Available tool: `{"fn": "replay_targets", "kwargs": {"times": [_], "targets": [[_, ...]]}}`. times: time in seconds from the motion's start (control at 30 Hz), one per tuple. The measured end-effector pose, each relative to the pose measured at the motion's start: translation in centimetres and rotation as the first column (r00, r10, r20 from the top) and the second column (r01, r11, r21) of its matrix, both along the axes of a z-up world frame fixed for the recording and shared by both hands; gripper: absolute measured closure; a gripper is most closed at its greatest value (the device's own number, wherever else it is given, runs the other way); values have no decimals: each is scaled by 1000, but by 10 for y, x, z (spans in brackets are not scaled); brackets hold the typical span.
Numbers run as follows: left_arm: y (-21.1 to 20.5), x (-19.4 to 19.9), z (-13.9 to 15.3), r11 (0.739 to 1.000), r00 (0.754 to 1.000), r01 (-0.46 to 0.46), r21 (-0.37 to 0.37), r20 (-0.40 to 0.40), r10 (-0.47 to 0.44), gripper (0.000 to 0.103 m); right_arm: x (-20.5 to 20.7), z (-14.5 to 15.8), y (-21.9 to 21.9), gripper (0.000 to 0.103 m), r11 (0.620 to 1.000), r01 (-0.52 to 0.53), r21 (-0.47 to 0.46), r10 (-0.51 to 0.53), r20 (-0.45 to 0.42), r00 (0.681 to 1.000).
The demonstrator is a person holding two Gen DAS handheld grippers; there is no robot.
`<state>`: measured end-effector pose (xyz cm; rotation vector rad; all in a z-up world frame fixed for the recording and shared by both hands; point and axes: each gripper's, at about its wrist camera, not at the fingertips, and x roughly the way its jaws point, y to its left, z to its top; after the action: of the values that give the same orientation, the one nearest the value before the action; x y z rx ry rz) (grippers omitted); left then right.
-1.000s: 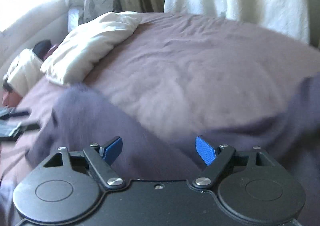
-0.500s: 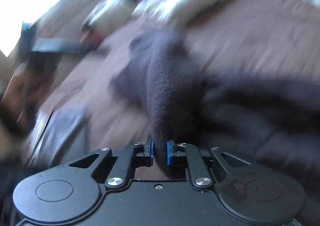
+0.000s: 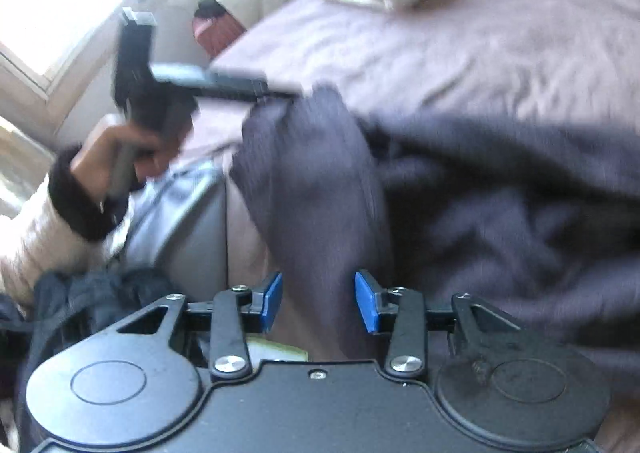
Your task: Fold clothes
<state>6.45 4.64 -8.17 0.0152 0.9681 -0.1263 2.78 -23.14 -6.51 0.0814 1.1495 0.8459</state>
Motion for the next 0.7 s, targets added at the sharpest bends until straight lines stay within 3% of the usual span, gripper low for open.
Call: {"fn": "replay_targets", "kwargs": {"times": [0.07,0.17,0.2,0.3,0.37,0.4,0.43,0.47,0.5,0.53,0.6,0.7], "targets": [[10,4,-6,999,998,-41,18,-37,41,13,13,12,1,56,999,42,0,-42,58,997],[36,10,-9,992,992,-96,-79,-91,89,13,30,27,-10,49,986,166,-7,-163,124,979],[43,11,-11,988,990,-102,-116,-110,89,13,31,28,-13,49,981,190,-42,-181,160,970],[62,14,-21,962,984,-127,-243,-154,91,7,31,34,-6,40,958,155,-242,-76,310,948],[73,15,-28,922,980,-160,-352,-168,106,2,25,24,4,38,901,130,-414,29,358,933],[74,16,-27,916,979,-170,-363,-169,114,2,24,13,14,38,843,141,-520,72,369,926],[73,16,-26,919,980,-162,-358,-167,108,2,22,3,22,39,779,156,-607,110,377,920],[69,17,-24,931,982,-140,-338,-166,87,2,20,-2,25,39,741,173,-649,128,390,912],[65,17,-23,942,984,-116,-316,-166,65,2,18,-6,27,39,728,186,-660,137,406,904],[59,16,-22,956,984,-85,-281,-174,37,2,16,-9,27,39,723,198,-662,139,421,896],[47,13,-21,973,982,-28,-229,-186,-15,2,18,-5,21,39,762,224,-607,86,438,895],[40,9,-20,960,978,14,-280,-194,-71,2,29,-5,14,37,770,249,-587,53,448,892]]}}
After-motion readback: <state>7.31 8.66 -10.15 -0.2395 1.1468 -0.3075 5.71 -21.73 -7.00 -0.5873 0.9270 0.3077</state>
